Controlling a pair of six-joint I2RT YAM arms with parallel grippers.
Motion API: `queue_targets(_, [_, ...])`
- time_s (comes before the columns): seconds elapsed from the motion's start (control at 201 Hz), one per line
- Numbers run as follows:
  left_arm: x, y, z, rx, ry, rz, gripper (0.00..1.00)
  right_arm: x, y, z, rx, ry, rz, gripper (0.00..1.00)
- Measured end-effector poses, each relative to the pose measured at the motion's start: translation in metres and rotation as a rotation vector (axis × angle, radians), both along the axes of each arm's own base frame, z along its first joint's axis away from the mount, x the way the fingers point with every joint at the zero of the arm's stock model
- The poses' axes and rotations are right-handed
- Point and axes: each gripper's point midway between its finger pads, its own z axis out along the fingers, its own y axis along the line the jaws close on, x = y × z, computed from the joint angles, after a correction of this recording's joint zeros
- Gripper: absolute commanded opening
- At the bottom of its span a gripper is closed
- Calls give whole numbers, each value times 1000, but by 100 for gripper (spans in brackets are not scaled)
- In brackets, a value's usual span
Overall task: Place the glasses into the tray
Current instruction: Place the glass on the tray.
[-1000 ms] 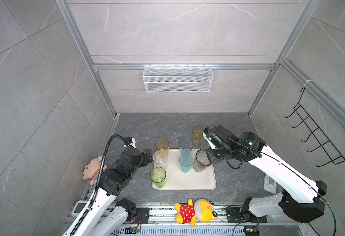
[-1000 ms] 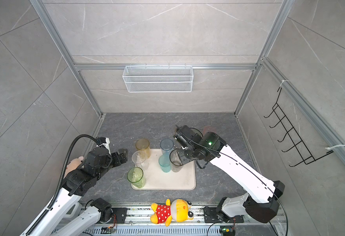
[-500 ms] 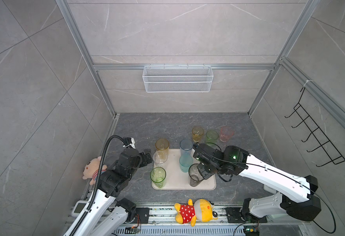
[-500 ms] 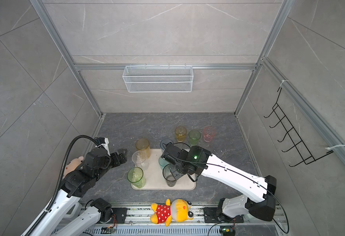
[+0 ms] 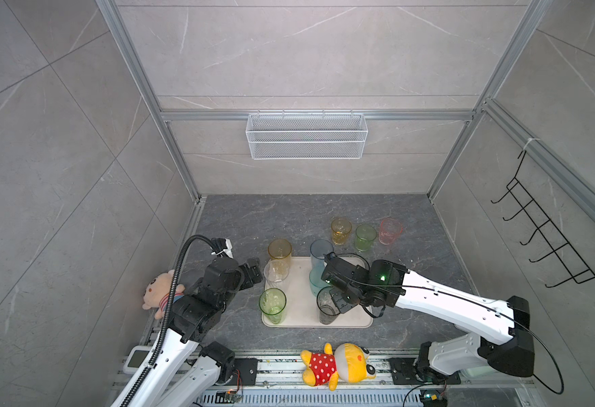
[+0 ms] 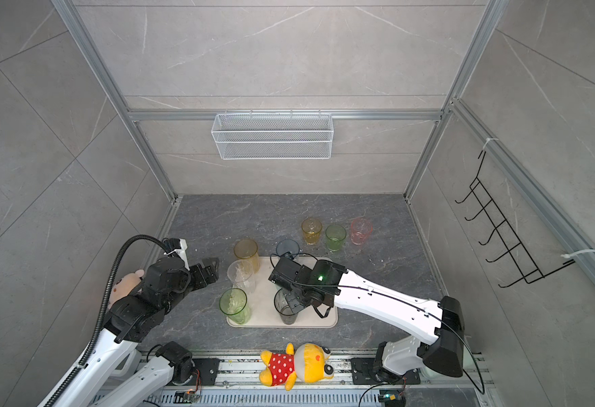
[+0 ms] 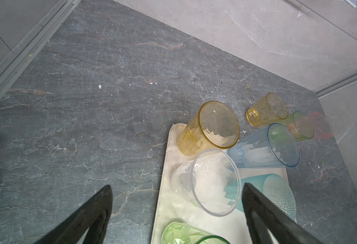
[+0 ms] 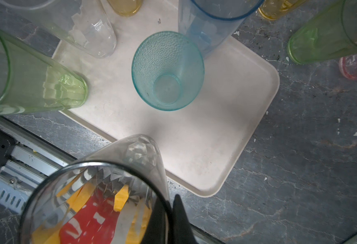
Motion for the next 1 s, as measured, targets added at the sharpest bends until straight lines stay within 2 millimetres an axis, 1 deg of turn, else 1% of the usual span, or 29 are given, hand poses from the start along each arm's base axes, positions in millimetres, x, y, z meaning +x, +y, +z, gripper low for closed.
queue_targets(0.095, [0,0,0,0,0,0,95,1,1,-10,-14,5,-14,0])
queue_targets(0.189, [0,0,0,-1,-1,0,95,3,1,-15,-16,3,-22,0])
queue_targets(0.568, [-1,0,-5,6,11,0,95,7,7,-25,-9,-2,-40,0])
queue_targets(1.001, [-2,1,-4,-3,6,4,95,9,9,-35,-21,1,-47,0])
